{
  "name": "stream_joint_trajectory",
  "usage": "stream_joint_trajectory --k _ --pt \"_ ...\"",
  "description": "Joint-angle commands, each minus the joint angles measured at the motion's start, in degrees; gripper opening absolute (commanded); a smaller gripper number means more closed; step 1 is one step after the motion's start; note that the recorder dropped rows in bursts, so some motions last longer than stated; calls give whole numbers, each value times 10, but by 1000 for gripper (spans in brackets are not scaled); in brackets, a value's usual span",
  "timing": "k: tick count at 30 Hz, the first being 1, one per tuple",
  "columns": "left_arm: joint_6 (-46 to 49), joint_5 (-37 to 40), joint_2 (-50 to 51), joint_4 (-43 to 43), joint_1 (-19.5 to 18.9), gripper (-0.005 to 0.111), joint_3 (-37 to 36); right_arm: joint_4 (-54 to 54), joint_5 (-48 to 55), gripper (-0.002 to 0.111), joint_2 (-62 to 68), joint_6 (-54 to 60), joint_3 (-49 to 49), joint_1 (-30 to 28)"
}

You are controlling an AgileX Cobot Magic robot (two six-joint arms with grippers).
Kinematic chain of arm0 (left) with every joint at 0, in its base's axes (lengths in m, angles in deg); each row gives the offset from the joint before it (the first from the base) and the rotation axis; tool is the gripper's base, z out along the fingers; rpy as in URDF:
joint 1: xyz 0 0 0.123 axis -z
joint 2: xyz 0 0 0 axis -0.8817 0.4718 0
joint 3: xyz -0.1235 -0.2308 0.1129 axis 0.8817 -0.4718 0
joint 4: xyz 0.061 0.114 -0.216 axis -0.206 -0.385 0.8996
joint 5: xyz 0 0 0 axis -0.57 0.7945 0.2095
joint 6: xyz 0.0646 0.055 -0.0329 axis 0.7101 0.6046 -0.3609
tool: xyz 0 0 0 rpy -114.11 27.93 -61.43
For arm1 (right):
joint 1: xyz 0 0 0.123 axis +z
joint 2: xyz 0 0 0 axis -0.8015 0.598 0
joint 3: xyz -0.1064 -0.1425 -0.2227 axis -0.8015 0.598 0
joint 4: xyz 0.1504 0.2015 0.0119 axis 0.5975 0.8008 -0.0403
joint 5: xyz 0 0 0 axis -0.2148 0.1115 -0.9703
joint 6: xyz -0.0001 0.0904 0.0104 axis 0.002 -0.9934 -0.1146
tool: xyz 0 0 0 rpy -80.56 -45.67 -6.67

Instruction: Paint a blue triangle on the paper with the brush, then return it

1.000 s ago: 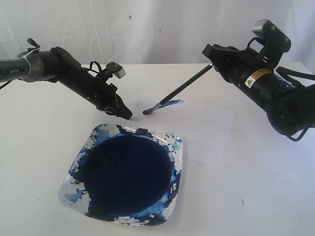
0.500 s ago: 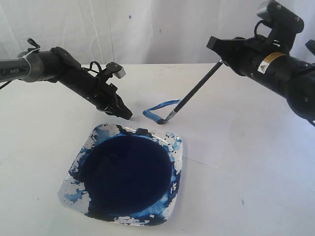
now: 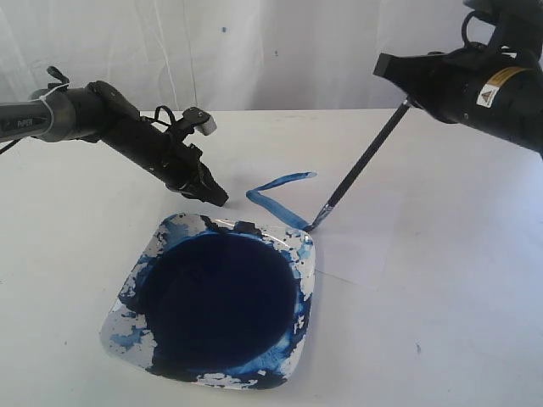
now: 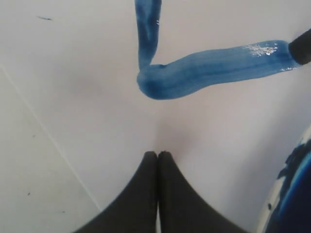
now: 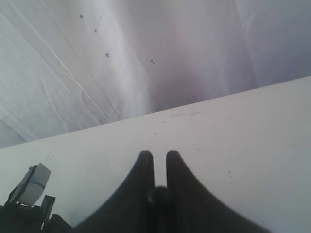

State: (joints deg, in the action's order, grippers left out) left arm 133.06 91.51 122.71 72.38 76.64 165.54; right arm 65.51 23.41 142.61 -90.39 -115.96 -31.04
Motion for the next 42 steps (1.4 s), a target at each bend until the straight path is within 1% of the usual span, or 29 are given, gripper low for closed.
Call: stream_joint_trajectory --k 1,7,10,12,16,19,24,30,35,42 --pt "1 7 -2 7 3 0 -3 -7 -24 1 -11 9 -2 0" --pt "1 7 -2 7 3 0 -3 -7 -129 1 -11 31 -2 0" --pt "1 8 -2 7 3 0 -3 11 -168 1 -11 81 -2 0" --pt "1 8 -2 7 3 0 -3 34 -176 1 -11 122 -2 0" --pt "1 8 -2 7 3 0 -3 116 -180 1 -3 207 -2 0" --pt "0 8 -2 7 3 0 -3 156 -190 1 18 236 -2 0" --pt "0 7 -2 7 3 0 -3 157 -231 1 63 241 -2 0" --pt "-1 7 -2 7 3 0 -3 188 -284 1 111 236 -2 0" --pt "-1 7 -1 7 3 0 -3 186 -314 1 135 182 -2 0" --pt "-1 7 2 7 3 0 -3 186 -345 1 155 160 -2 0"
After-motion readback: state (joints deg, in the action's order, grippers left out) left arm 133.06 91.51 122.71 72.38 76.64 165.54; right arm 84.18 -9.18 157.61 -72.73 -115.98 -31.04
